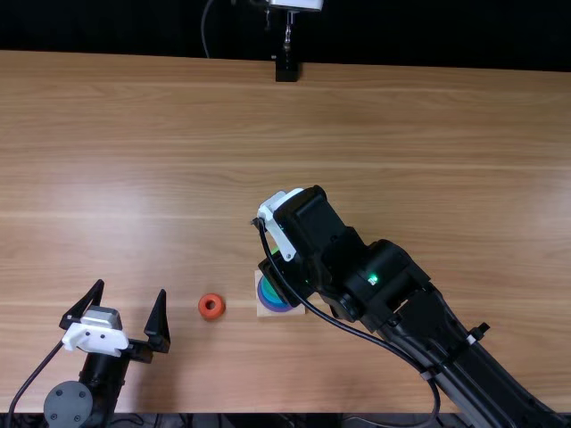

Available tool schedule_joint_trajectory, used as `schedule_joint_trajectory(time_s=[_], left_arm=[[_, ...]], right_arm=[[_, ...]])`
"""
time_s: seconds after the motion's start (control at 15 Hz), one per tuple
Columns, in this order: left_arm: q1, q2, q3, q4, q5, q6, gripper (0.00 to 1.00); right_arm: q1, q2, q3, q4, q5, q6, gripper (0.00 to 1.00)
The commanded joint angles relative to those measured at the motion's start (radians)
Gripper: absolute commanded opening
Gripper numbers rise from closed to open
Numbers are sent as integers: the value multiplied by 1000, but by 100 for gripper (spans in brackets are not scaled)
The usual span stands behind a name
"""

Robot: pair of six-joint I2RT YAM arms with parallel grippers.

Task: Build the Hanoi tower: stack the rings onto the peg from bottom to top in this color order: purple, dark blue, light blue, dark green, light green, yellow, orange.

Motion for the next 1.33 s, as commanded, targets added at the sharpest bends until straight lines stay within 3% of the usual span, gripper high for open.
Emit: schedule_joint_trajectory(time_s=[0.0, 1.2, 1.27], left_arm=[[11, -12, -30, 4, 0, 8, 100], [11, -12, -30, 2, 0, 8, 100], [11, -12, -30, 4, 0, 8, 100]], right_arm=[[10, -15, 24, 5, 0, 10, 0], [7, 65, 16, 5, 2, 8, 0], [8, 65, 17, 3, 8, 8, 21]])
